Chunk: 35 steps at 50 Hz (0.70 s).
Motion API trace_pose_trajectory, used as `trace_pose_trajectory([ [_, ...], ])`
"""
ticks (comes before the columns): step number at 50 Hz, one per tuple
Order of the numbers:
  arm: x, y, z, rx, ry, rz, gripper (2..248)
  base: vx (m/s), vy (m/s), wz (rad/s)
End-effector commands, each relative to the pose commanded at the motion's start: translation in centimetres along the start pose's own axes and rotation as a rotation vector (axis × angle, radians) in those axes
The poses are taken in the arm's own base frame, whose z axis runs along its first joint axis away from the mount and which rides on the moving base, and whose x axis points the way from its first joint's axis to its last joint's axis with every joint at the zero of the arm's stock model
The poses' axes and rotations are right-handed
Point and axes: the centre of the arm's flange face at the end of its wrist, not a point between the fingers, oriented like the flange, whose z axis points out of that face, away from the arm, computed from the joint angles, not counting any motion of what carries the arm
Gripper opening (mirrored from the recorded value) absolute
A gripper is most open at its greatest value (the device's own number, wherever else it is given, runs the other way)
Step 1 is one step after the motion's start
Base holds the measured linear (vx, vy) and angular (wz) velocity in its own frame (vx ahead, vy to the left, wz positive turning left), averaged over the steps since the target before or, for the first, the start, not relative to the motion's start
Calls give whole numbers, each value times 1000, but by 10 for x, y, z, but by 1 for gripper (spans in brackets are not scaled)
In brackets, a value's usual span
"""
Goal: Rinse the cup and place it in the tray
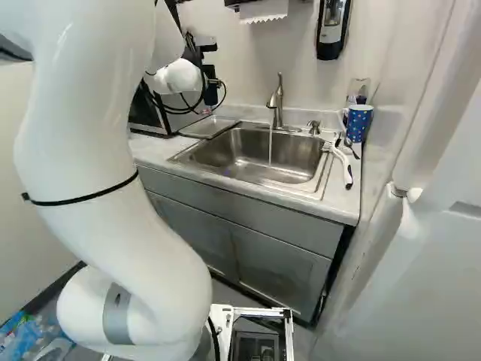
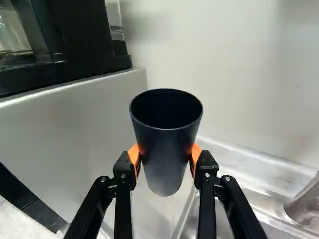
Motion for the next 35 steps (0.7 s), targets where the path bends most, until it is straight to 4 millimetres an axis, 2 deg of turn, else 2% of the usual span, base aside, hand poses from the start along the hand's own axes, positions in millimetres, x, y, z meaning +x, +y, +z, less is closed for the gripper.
trace_pose_trajectory([
  [8,-2,-6,12,10,-3,-2,119,0,0,0],
  [35,-26,-15,36,27,-23,-3,119,0,0,0],
])
